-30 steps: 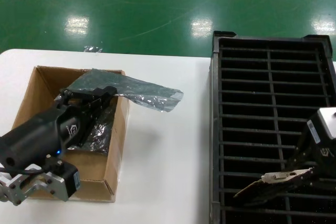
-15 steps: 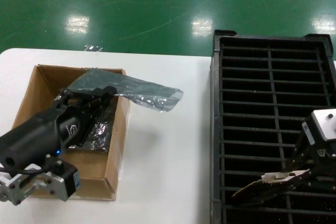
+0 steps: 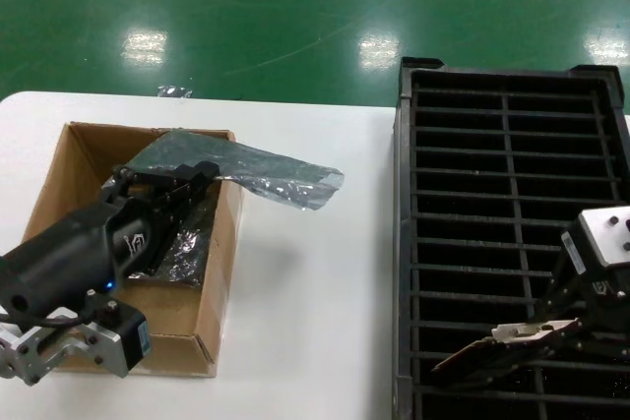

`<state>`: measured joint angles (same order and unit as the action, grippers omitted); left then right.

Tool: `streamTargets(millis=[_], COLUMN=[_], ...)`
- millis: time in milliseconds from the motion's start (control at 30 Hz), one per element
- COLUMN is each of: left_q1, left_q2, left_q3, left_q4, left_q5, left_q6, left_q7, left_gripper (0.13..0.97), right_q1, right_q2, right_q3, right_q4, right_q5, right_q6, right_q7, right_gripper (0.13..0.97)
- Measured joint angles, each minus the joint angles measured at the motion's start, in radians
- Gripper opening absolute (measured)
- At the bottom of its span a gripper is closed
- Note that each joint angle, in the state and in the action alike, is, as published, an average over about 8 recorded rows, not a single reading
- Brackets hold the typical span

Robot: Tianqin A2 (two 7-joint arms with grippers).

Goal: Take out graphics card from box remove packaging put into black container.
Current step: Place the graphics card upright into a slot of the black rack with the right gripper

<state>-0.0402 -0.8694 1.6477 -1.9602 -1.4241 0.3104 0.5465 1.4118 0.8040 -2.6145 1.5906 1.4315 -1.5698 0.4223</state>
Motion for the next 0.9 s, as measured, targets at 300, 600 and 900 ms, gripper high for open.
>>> streamTargets(millis=[300, 600, 900], left_q1=[0.0, 0.0, 0.0], left_q2=[0.0, 0.0, 0.0], left_q3=[0.0, 0.0, 0.0], left_q4=[0.0, 0.0, 0.0], left_q5=[0.0, 0.0, 0.0], left_q6=[0.0, 0.0, 0.0], left_q7=[0.0, 0.0, 0.0], left_gripper=[0.138, 0.138, 0.138], right_q1=[0.003, 0.011, 0.038], right_q2=[0.003, 0.011, 0.04], right_q3=[-0.007, -0.016, -0.039], right_q4=[-0.003, 0.005, 0.06], right_q5=[-0.028, -0.036, 0.006], right_q6=[0.0, 0.0, 0.0], right_q7=[-0.004, -0.002, 0.022], right_gripper=[0.187, 0.187, 0.187])
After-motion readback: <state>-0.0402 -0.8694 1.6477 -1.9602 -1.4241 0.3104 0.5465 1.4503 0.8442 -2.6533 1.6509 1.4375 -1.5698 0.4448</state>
